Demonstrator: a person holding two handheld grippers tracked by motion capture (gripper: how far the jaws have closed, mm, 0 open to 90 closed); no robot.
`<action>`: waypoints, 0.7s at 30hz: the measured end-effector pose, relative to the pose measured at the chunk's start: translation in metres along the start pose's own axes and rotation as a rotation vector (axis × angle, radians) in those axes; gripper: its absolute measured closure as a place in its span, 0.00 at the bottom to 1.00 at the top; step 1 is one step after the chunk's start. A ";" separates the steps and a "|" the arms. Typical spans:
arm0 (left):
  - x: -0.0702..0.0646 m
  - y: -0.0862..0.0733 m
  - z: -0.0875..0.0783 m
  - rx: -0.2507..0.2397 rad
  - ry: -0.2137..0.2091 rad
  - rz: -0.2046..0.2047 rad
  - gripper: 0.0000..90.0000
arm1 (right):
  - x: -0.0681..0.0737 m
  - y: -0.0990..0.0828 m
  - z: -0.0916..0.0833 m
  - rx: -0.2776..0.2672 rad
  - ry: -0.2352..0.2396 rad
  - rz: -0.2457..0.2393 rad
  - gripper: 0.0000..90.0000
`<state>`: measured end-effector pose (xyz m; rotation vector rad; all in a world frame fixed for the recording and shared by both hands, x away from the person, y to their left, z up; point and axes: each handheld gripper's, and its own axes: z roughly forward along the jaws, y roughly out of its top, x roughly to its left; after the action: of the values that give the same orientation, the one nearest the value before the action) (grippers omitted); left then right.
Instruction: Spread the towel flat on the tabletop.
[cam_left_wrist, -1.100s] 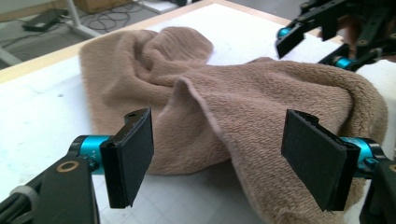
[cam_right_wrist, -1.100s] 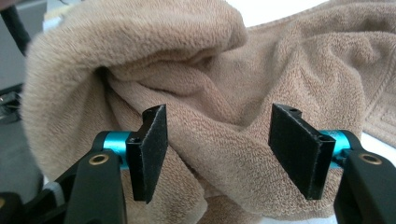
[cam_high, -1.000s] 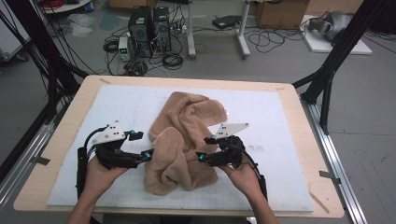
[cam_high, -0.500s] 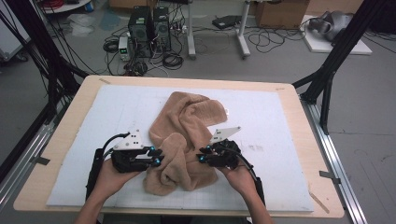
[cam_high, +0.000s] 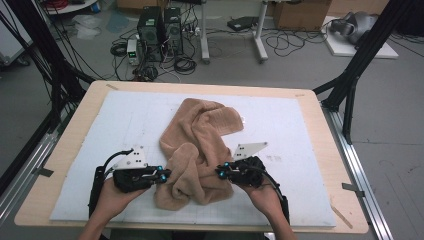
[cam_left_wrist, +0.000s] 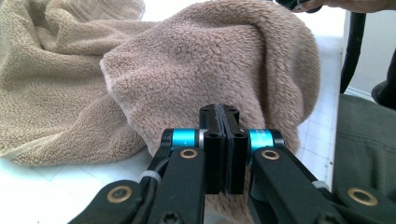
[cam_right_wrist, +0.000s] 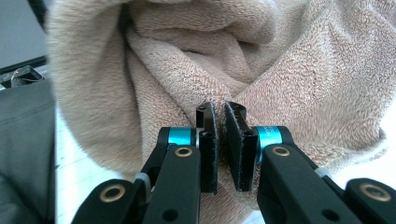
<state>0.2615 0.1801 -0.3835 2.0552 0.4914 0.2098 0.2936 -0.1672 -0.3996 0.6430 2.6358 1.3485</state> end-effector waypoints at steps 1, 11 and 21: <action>-0.001 0.000 -0.001 -0.006 0.003 -0.002 0.98 | 0.004 0.000 -0.005 -0.008 -0.003 -0.007 0.93; 0.008 0.010 -0.009 -0.036 0.034 -0.029 0.81 | 0.019 -0.008 -0.032 -0.024 -0.019 -0.024 0.94; 0.017 0.014 -0.002 -0.044 0.039 -0.057 0.60 | 0.011 -0.031 -0.060 -0.032 -0.046 0.040 0.85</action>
<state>0.2797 0.1827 -0.3717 1.9943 0.5640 0.2244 0.2567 -0.2237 -0.3872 0.7171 2.5734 1.3662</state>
